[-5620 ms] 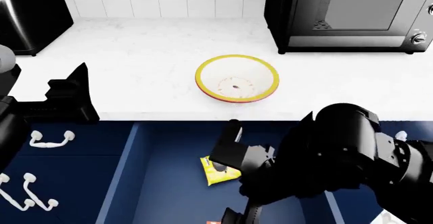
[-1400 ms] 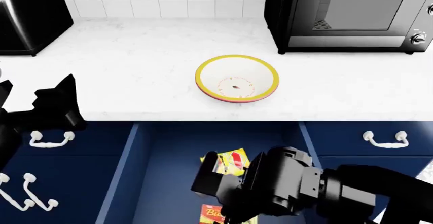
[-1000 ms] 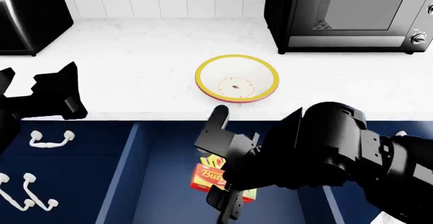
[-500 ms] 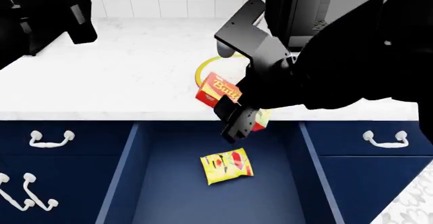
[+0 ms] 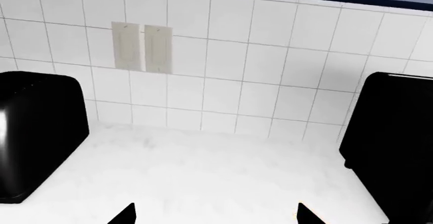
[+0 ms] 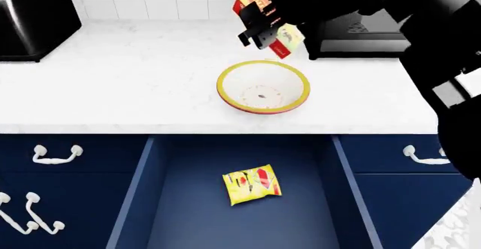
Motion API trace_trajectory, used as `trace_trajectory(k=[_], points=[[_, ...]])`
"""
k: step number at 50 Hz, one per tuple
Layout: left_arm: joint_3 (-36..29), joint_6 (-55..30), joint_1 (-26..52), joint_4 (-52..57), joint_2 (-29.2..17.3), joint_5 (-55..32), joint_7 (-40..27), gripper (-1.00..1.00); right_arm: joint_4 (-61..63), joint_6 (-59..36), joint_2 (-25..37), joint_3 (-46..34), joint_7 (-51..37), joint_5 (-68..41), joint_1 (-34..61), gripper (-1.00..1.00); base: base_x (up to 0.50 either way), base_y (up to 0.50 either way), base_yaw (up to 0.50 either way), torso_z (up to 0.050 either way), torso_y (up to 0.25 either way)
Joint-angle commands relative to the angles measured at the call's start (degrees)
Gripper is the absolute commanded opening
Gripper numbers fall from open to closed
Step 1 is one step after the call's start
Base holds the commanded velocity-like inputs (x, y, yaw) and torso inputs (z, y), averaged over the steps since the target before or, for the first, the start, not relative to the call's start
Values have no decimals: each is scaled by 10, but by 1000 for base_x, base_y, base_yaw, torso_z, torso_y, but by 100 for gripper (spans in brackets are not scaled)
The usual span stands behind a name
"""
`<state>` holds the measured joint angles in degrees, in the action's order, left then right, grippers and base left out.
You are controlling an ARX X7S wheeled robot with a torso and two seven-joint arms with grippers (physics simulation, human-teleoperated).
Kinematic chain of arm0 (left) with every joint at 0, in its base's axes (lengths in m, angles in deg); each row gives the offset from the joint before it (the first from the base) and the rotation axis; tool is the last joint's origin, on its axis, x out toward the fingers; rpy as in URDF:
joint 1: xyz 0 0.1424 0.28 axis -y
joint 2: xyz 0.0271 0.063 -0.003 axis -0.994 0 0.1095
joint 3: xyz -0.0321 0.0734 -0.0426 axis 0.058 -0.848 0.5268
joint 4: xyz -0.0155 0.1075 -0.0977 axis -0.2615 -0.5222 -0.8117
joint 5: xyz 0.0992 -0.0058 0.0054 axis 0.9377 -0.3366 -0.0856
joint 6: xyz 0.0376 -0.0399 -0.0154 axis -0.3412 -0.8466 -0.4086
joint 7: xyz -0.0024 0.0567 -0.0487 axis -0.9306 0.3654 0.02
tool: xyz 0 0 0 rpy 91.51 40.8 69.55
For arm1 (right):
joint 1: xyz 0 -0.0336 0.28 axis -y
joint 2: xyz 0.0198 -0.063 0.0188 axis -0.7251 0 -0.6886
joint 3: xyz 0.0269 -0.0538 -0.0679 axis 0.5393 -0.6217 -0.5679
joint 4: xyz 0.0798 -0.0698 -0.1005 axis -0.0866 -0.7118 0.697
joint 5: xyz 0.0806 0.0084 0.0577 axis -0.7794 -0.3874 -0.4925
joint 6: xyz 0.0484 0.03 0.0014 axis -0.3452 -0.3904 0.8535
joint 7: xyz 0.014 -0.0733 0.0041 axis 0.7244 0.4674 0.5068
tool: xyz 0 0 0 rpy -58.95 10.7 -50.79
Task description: Place the bar in the bowl and close the drawer.
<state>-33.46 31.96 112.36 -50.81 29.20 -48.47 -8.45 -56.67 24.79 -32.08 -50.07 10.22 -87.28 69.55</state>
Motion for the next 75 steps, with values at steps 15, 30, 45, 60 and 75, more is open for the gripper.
trace_trajectory(k=[15,30,45,60,75], points=[[-100,76,108,-299,126,157,145,100,-182,104,-64,-90,10,-5,35,-100,0,0,0,0,-40],[-111,66,117,-295,129,169,144,100,-180,102,-64,-97,2,-20,48,-100,0,0,0,0,-250],[-116,61,124,-293,130,176,141,100,-175,108,-64,-100,-13,-35,52,-100,-2,0,0,0,-250],[-117,66,130,-314,140,183,150,100,-192,145,-64,-98,-50,-60,45,-100,-1,0,0,0,-33],[-116,62,131,-308,138,184,151,100,-188,155,-64,-107,-69,-78,28,-100,0,0,0,0,0]])
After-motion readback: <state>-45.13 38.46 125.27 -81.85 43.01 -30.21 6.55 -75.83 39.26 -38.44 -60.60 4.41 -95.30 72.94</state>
